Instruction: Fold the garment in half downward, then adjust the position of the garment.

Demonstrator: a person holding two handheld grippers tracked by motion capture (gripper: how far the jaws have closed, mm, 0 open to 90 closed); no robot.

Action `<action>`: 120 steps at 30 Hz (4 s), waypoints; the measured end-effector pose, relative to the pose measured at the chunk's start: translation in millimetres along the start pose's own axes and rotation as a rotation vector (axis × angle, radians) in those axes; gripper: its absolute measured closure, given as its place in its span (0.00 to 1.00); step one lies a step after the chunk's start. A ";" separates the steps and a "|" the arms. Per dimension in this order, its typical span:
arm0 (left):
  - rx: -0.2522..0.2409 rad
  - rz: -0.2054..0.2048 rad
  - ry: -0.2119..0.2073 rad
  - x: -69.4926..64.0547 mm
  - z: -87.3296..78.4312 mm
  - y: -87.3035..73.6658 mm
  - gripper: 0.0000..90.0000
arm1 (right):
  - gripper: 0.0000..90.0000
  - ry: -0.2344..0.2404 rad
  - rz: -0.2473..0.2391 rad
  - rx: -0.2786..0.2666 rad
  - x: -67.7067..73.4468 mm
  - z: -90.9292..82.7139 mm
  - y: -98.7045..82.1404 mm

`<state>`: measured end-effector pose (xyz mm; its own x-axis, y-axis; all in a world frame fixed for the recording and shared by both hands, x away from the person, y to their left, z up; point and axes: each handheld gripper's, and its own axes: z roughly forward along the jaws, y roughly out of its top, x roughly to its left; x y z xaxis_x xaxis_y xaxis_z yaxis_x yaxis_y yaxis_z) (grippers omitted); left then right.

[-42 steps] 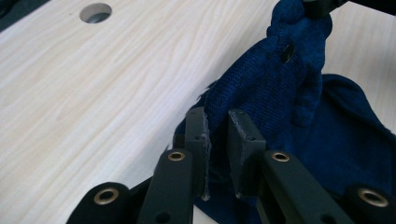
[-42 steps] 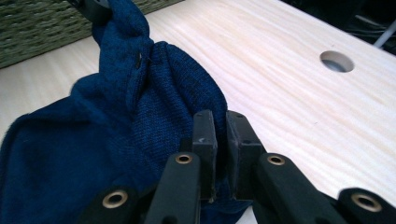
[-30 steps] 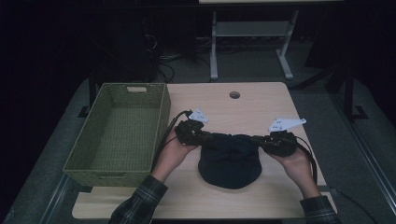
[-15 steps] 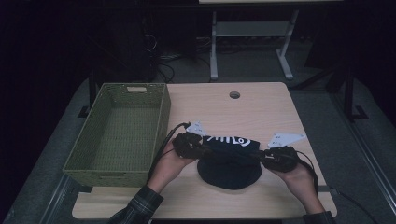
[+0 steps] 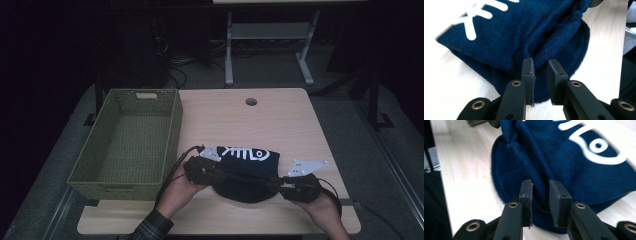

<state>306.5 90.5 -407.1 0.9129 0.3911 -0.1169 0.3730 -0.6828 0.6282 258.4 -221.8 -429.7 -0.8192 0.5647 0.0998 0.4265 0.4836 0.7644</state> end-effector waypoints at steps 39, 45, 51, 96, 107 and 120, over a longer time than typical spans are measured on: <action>-0.039 -0.089 0.048 45.0 12.6 44.9 1.00 | 1.00 0.034 0.025 0.031 -12.2 9.4 1.1; 0.023 -0.093 0.055 52.3 48.1 47.6 1.00 | 1.00 0.070 0.001 0.069 -0.7 21.9 -5.3; 0.084 -0.051 0.065 52.1 66.0 49.4 1.00 | 1.00 0.089 -0.034 0.093 18.2 38.0 -7.4; 0.028 -0.123 0.056 32.3 15.4 12.9 0.52 | 0.65 -0.158 0.065 -0.017 -3.6 -12.2 -38.2; 0.006 -0.186 0.069 54.6 39.2 13.1 0.22 | 0.31 -0.237 0.178 0.030 -28.5 -8.3 -58.6; 0.027 -0.188 0.051 53.7 56.0 4.0 0.20 | 0.15 -0.299 0.169 0.043 -35.9 2.3 -61.8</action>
<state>366.3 74.2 -454.0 0.8173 0.5437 -0.1907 0.5412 -0.6108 0.5779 262.3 -270.4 -482.1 -0.5896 0.8072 0.0271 0.5676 0.3902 0.7250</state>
